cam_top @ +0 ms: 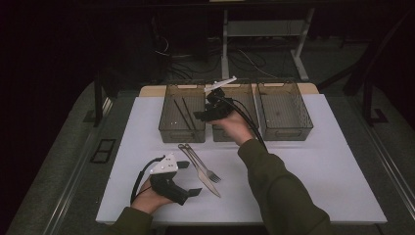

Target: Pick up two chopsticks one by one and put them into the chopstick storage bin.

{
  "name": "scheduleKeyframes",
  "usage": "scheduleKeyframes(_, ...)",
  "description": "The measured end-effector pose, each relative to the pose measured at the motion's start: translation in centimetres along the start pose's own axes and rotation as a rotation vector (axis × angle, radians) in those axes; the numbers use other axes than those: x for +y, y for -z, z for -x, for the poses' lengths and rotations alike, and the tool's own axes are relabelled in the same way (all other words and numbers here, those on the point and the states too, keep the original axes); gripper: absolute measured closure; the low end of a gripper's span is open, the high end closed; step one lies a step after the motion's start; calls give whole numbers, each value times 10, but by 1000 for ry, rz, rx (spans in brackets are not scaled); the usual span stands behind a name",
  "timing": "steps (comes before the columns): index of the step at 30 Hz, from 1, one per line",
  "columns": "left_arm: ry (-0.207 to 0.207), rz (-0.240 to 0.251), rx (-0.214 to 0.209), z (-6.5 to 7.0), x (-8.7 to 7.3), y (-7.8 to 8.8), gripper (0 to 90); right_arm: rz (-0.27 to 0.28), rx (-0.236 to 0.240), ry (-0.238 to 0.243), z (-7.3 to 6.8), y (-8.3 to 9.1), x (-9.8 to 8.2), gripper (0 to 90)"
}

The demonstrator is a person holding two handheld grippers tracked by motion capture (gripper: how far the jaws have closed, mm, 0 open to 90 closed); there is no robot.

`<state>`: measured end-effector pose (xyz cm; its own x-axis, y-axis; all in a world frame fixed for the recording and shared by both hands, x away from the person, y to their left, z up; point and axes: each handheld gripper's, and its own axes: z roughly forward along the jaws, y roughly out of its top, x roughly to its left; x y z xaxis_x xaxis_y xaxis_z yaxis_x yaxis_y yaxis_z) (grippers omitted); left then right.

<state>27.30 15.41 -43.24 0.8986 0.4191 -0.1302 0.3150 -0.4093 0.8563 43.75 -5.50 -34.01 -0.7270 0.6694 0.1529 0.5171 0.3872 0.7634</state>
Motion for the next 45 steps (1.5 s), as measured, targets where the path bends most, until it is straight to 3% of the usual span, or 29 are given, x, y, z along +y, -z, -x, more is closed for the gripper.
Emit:
scheduleKeyframes(14,10,-1,3,1,0,-1,0,46,52,27,11,56,-34,366)
scheduleKeyframes(23,6,-9,7,1,0,-1,0,71,80,49,15,88,-64,364)
scheduleKeyframes(27,2,-4,8,1,0,-2,0,77,87,37,18,100,-80,364)
scheduleKeyframes(45,2,-13,13,1,0,-2,0,70,70,24,28,143,-153,364)
